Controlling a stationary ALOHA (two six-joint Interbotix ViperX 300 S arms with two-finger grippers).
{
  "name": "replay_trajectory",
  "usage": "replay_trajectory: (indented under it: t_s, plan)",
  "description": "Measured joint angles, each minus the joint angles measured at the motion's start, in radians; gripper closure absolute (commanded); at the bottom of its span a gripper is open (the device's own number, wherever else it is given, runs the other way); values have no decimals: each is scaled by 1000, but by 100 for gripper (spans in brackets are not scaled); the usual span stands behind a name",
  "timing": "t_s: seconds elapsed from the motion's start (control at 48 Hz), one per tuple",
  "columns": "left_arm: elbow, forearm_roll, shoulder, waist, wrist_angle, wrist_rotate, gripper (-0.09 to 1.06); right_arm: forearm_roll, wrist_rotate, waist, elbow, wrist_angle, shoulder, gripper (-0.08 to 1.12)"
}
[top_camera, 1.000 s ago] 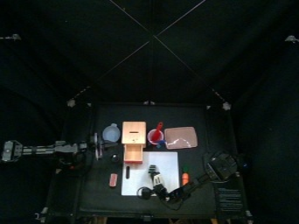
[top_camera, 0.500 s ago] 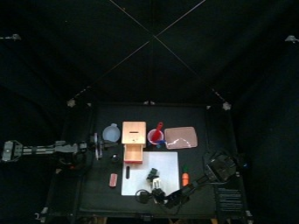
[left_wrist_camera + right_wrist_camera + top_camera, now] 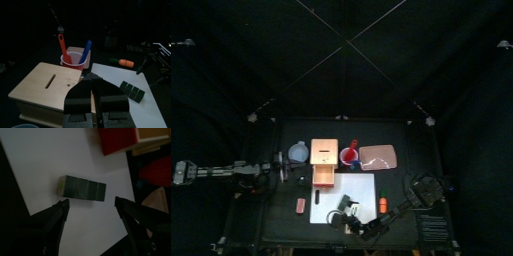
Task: Place sushi on board then cut the sushi with the knife then place the pieces on the plate
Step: Pick knife at handle with right hand
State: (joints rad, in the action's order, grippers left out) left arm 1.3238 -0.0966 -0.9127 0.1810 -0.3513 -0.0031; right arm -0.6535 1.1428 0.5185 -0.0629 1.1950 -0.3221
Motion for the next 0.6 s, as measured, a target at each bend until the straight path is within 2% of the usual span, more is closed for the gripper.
replay_trajectory:
  t_s: [0.125, 0.312, 0.5, 0.604]
  plan:
    - [0, 0, 0, -3, -2, 0, 67, 172, 18, -64, -3, -11, 23, 4]
    - [-11, 0, 0, -25, -9, 0, 67, 347, 72, -173, -17, -120, 55, 4]
    - [-21, 0, 2, -29, -57, 5, 67, 383, 295, -239, -75, -183, 94, 4]
    - [-21, 0, 8, -31, -94, 2, 67, 380, 512, -236, -117, -209, 123, 4]
